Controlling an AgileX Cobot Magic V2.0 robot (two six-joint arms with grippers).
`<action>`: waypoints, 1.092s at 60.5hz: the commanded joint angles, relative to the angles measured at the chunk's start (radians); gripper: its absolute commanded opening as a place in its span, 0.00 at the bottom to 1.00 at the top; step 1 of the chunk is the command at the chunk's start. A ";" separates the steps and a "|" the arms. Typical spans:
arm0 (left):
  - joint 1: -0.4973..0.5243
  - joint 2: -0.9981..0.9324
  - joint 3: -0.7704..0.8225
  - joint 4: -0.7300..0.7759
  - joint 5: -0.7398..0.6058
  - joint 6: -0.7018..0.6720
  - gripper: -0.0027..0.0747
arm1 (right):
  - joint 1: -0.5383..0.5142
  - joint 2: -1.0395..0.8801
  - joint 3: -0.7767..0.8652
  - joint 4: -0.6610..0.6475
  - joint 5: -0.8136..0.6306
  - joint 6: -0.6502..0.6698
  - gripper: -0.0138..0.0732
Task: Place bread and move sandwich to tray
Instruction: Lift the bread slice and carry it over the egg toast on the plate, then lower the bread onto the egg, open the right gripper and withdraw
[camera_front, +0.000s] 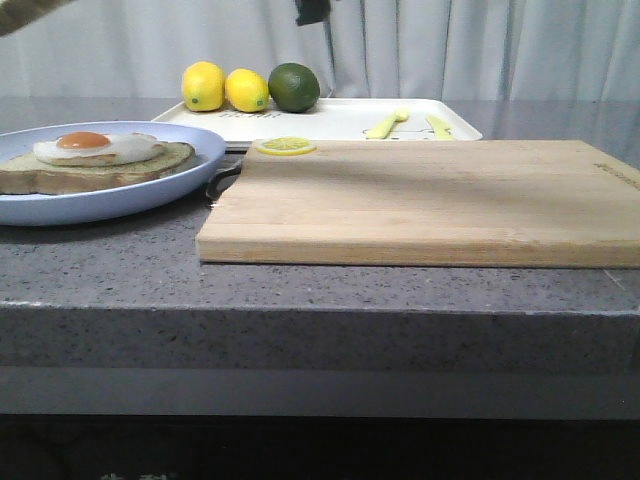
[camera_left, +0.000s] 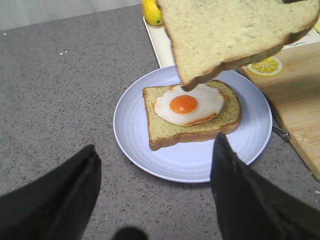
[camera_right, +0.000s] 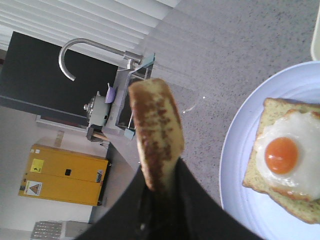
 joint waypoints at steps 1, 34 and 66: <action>-0.006 0.005 -0.035 0.011 -0.067 -0.008 0.63 | 0.022 0.007 -0.078 0.083 0.010 0.058 0.24; -0.006 0.005 -0.035 0.011 -0.067 -0.008 0.63 | 0.039 0.161 -0.114 0.082 -0.001 0.125 0.36; -0.006 0.005 -0.035 0.011 -0.069 -0.008 0.63 | 0.016 0.159 -0.114 -0.063 0.023 0.098 0.77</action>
